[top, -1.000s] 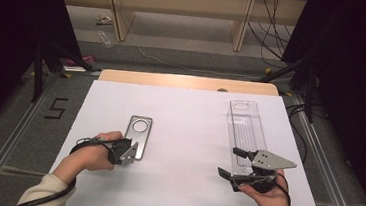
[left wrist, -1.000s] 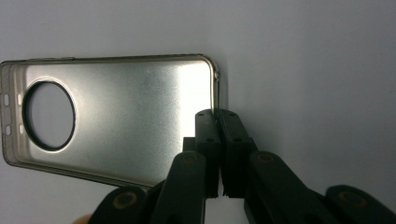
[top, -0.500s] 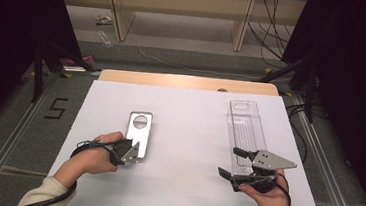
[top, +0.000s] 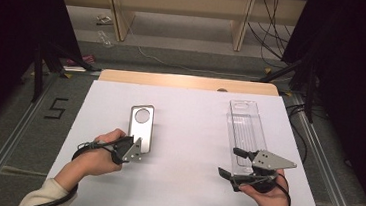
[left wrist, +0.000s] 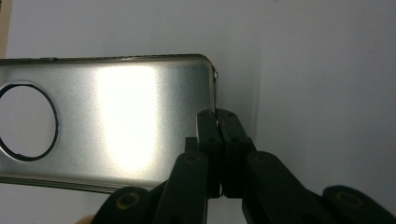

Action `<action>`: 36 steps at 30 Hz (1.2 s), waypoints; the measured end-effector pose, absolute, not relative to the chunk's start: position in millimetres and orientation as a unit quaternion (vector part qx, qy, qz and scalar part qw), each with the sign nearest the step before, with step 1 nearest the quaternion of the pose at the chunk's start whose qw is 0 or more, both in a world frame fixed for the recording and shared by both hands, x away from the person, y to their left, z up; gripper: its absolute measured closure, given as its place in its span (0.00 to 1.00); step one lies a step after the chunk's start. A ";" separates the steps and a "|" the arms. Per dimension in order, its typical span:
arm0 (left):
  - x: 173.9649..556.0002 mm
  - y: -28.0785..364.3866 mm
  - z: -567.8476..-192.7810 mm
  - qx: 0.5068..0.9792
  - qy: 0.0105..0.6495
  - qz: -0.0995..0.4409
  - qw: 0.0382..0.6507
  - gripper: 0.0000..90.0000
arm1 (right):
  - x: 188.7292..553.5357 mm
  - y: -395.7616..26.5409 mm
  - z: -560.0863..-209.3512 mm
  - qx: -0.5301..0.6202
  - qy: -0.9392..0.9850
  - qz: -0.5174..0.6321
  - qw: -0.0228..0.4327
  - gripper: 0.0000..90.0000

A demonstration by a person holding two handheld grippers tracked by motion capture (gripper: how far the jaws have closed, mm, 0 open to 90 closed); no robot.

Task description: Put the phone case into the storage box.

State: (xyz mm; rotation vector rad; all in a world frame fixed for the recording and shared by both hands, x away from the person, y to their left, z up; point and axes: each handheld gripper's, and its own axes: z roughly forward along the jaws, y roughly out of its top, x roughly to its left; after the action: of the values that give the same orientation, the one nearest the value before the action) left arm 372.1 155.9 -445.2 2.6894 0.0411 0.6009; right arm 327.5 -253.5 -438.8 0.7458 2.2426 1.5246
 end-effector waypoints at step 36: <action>356.8 134.9 -431.5 0.951 -0.024 0.225 0.211 0.98 | 328.0 -252.0 -438.6 0.267 0.783 0.537 0.165 0.19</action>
State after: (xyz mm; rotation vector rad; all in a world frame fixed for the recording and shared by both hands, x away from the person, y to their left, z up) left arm 356.8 134.9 -431.5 2.6426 -0.0669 0.6244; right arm 328.0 -252.0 -438.6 0.7598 2.2297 1.5309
